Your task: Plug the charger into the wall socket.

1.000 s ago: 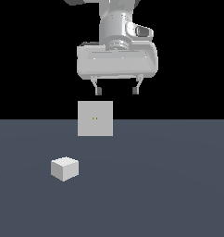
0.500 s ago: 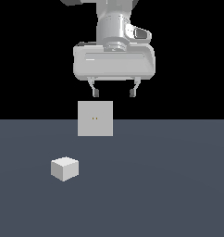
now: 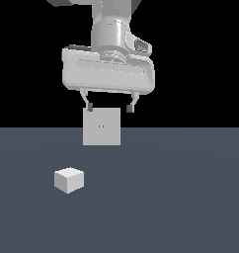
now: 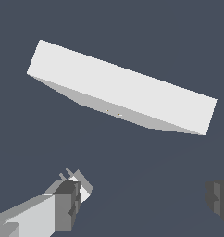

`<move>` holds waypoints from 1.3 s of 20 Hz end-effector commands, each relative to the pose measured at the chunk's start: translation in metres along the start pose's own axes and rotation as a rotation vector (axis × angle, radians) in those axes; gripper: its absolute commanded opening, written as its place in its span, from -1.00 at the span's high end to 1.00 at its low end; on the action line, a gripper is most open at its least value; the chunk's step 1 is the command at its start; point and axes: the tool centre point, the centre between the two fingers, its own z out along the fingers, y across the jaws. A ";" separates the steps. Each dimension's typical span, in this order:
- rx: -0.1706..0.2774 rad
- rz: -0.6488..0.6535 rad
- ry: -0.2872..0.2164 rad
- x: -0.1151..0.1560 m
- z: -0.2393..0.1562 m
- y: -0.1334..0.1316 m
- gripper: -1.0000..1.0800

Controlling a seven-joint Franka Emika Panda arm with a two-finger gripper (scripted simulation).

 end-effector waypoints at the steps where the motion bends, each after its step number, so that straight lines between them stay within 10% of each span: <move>1: 0.007 -0.072 0.012 -0.004 0.008 -0.010 -0.92; 26: 0.065 -0.664 0.113 -0.060 0.073 -0.076 -0.92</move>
